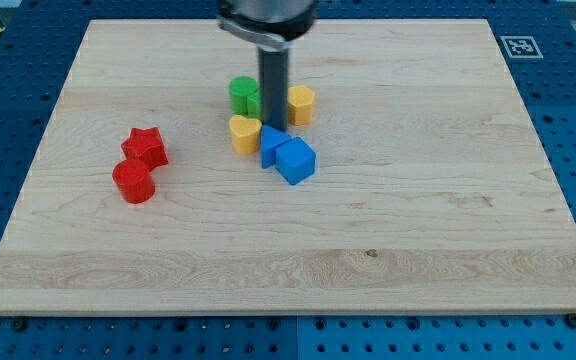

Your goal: Push the blue triangle down a bit

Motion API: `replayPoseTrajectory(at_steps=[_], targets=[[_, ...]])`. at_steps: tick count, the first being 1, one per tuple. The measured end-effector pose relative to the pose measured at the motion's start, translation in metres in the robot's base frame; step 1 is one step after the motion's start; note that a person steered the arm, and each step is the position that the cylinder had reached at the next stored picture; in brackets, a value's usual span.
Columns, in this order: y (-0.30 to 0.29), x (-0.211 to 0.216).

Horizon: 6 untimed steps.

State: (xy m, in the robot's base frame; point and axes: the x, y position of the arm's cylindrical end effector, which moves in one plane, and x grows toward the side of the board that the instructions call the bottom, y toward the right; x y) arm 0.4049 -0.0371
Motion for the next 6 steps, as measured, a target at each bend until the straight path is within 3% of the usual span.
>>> replayPoseTrajectory(at_steps=[2,4,6], targets=[[-0.048,-0.013],[0.020,-0.010],[0.024,0.019]])
